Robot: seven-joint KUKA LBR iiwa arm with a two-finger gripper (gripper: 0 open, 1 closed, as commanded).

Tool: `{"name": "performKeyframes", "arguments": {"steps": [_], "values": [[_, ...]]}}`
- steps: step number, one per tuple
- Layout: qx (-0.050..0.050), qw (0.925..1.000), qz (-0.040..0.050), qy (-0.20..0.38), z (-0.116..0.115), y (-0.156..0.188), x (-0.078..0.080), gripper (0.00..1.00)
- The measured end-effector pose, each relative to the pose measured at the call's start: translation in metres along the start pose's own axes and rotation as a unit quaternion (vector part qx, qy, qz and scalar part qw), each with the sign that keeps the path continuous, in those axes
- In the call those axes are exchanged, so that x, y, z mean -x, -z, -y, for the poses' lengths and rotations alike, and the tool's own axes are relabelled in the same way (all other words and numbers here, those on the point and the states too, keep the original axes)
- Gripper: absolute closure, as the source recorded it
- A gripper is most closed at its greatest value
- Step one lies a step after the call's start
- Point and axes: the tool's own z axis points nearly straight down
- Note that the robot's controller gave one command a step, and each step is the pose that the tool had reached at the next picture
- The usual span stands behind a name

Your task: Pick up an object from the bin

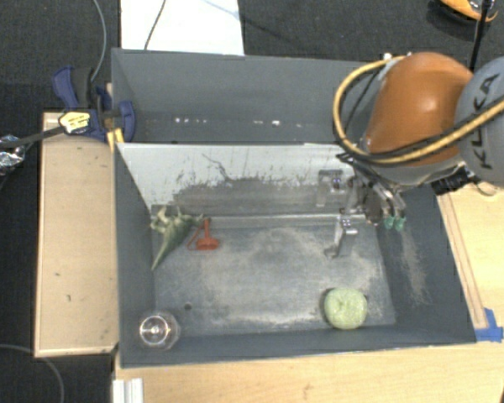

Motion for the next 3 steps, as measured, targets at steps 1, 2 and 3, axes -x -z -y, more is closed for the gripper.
{"name": "performKeyframes", "arguments": {"steps": [1, 2, 3], "values": [[0.000, 1.0000, 0.0041, 0.000, 0.000, 0.005, 0.001, 0.00], [0.000, 0.9998, 0.0060, 0.020, 0.006, -0.041, -0.031, 0.00], [0.000, 0.9988, 0.0056, 0.048, 0.029, -0.093, -0.048, 0.00]]}}
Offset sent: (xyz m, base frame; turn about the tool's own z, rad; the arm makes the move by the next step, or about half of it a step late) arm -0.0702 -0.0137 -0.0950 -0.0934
